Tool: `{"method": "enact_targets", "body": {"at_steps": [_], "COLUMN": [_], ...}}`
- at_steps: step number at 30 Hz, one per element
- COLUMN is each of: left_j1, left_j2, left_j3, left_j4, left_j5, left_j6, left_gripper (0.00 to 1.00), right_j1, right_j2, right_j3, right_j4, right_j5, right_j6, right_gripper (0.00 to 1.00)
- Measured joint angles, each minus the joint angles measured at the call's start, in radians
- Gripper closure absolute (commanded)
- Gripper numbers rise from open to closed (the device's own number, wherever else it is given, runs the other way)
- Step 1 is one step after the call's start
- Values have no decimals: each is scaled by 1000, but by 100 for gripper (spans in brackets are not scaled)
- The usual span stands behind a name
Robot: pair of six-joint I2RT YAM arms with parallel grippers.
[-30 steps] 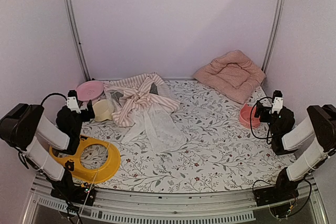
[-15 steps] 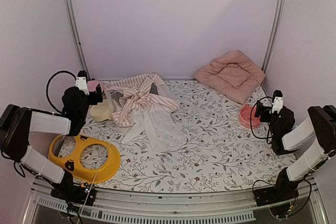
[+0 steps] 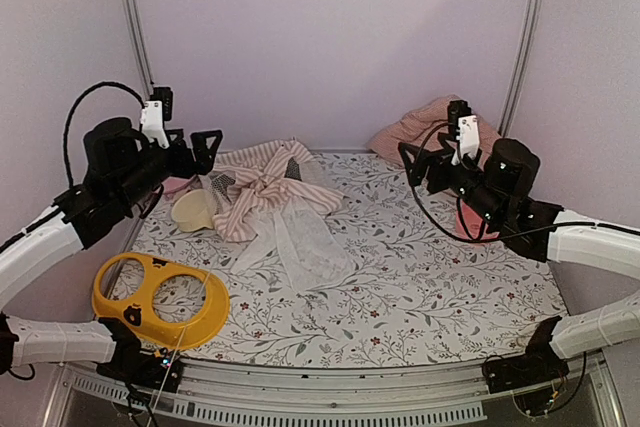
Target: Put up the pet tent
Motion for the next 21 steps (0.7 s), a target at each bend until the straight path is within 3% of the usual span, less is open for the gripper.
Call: {"method": "enact_targets", "body": {"at_steps": [3, 9, 15, 21], "left_j1": [5, 7, -42, -186], "left_j2": [-72, -85, 42, 292], "left_j3": [-25, -26, -24, -12], "left_j4": [-74, -183, -216, -127], "left_j5": [31, 115, 175, 93], "left_j6": [-52, -98, -164, -258], "left_gripper": [1, 2, 7, 19], "right_j1": [127, 127, -40, -205], "right_j2": [0, -38, -44, 100], "right_j3": [74, 100, 89, 132], "right_j4": [-158, -332, -379, -437], "right_j5": [2, 53, -37, -246], "right_j6": [33, 132, 227, 220], "right_gripper": [1, 1, 1, 0]}}
